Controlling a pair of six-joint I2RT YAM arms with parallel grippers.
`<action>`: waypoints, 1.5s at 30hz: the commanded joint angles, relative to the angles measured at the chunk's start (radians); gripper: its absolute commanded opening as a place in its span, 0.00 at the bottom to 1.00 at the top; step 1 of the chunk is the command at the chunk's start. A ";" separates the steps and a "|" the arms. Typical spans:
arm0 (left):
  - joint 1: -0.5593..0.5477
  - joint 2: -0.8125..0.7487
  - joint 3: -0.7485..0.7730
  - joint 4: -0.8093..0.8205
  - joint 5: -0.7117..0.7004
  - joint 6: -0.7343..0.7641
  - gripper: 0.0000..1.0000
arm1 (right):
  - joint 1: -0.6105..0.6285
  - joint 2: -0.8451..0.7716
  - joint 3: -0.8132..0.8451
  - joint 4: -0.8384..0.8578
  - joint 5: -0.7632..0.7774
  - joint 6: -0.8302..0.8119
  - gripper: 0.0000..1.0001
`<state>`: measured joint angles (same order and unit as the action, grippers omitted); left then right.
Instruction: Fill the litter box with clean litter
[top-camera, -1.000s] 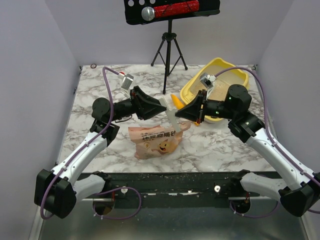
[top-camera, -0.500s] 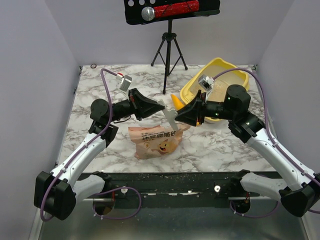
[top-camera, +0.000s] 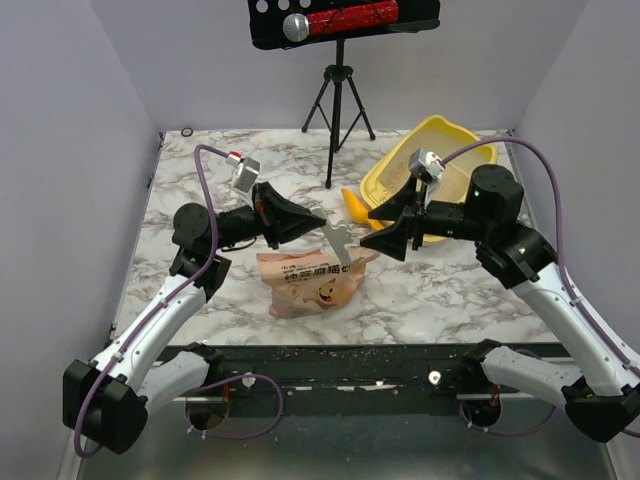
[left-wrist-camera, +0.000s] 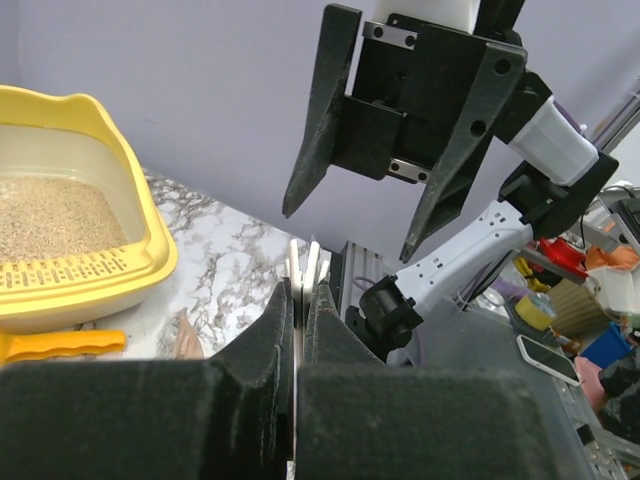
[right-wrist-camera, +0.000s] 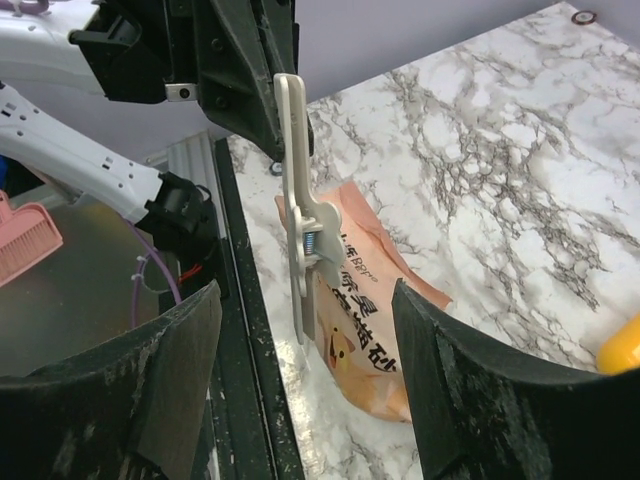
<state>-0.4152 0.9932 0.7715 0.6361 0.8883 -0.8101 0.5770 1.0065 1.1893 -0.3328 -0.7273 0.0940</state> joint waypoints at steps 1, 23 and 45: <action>-0.016 -0.019 -0.006 0.013 0.057 0.009 0.00 | 0.007 0.044 0.035 -0.063 -0.058 -0.057 0.77; -0.048 -0.028 0.003 0.045 0.080 -0.015 0.00 | 0.043 0.133 0.012 0.081 -0.204 0.018 0.77; -0.048 -0.222 0.051 -0.634 -0.185 0.452 0.57 | 0.050 0.115 0.111 -0.067 0.051 -0.056 0.00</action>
<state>-0.4591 0.8143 0.7815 0.3553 0.8608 -0.6197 0.6334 1.1084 1.2091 -0.2989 -0.8085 0.0986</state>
